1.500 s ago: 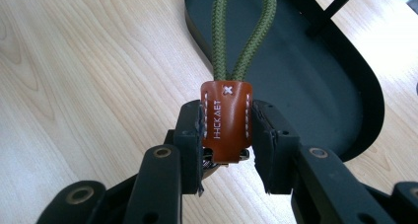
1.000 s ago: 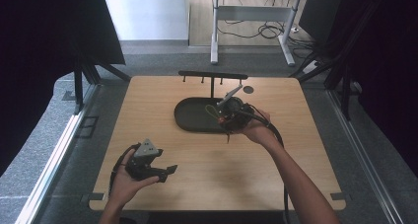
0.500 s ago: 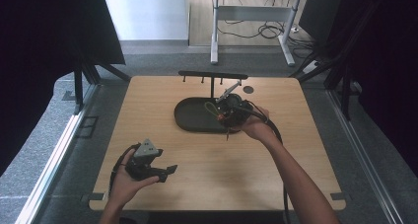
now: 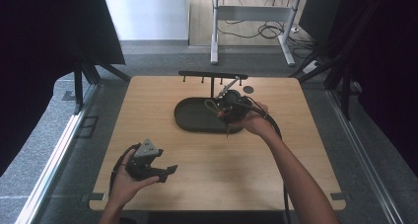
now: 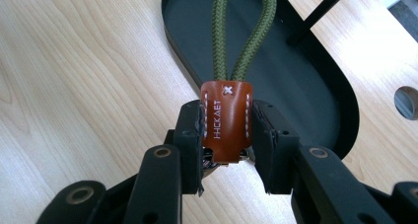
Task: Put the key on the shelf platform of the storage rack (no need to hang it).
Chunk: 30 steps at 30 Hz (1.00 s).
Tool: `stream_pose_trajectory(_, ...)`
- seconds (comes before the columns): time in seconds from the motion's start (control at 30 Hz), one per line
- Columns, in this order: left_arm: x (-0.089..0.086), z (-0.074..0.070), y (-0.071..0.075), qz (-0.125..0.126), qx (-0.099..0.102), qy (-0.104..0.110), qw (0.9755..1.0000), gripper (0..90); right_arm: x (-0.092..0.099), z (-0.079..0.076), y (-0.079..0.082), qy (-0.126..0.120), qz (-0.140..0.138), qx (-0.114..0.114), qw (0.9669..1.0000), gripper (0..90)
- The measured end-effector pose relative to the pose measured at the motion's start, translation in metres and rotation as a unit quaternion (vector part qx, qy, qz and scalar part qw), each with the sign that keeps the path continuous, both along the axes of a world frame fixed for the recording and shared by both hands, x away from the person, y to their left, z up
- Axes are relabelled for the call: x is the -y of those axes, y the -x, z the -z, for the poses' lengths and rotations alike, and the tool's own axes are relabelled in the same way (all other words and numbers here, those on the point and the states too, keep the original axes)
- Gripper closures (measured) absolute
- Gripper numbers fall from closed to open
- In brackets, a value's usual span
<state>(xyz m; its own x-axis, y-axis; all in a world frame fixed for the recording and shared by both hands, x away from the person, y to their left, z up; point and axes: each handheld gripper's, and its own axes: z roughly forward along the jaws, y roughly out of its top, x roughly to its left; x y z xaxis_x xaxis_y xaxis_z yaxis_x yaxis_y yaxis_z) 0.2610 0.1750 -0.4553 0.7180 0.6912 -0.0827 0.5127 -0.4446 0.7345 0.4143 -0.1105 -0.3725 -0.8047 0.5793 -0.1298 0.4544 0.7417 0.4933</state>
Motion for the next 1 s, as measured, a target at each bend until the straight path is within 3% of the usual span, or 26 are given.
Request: stream_pose_trajectory(1.0,-0.003,-0.002,0.0,-0.004,0.002,0.003,1.0,22.7,-0.001,-0.004,-0.025,0.01,0.006,-0.005,0.9999,67.0)
